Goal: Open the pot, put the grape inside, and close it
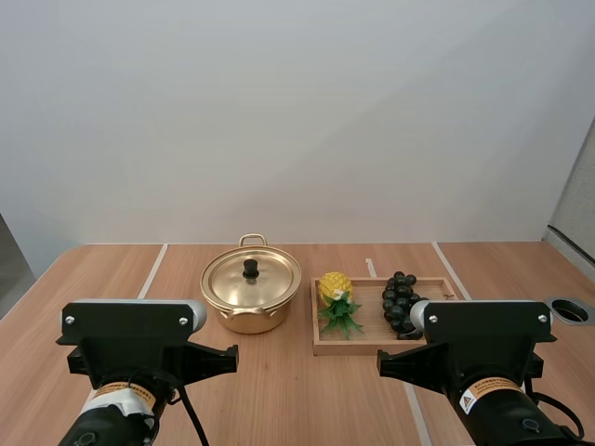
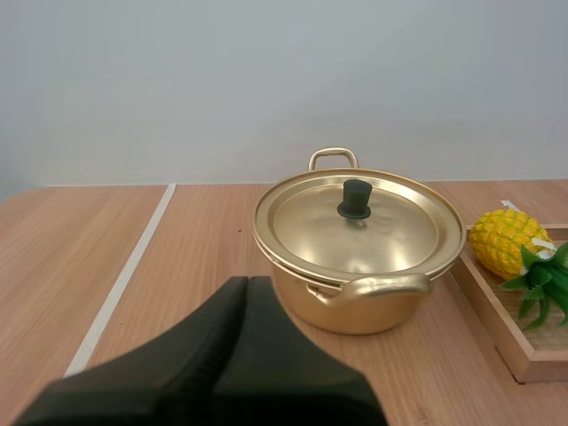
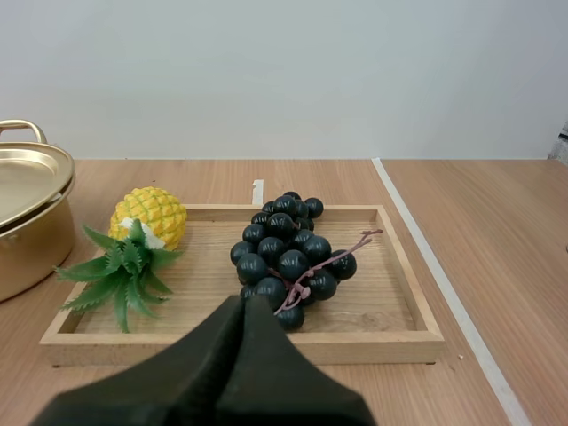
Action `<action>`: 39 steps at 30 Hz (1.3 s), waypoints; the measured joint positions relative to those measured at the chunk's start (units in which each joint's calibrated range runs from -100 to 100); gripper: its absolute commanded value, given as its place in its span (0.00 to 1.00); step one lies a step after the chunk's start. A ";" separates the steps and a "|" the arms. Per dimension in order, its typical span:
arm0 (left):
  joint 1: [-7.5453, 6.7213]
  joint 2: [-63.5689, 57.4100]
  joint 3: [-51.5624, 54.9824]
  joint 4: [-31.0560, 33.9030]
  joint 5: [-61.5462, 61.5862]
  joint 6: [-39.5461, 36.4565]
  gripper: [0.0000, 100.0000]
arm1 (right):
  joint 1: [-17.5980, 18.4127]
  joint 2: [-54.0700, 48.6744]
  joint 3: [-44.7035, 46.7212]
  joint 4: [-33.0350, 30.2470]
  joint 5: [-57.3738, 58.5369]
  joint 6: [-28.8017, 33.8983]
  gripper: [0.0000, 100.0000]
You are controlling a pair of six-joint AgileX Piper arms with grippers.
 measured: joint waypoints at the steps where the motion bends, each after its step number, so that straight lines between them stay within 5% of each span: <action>1: 0.00 0.00 0.00 0.00 0.00 0.00 0.00 | 0.00 0.00 0.00 0.00 0.00 0.00 0.00; 14: 0.00 0.00 -1.80 0.00 -1.94 0.00 0.00 | 0.00 0.00 -1.30 0.66 0.66 0.00 0.00; 26: 0.00 -0.11 -27.13 0.86 -3.18 0.00 0.00 | 0.00 -0.23 -30.87 0.47 8.19 0.09 0.00; 33: 0.00 -0.28 -40.58 2.12 14.72 0.00 0.00 | 0.00 -0.35 -45.87 0.35 26.13 0.09 0.00; 39: 0.00 -0.28 -46.66 2.35 19.76 0.72 0.00 | 0.00 -0.38 -53.72 -0.43 29.59 0.09 0.00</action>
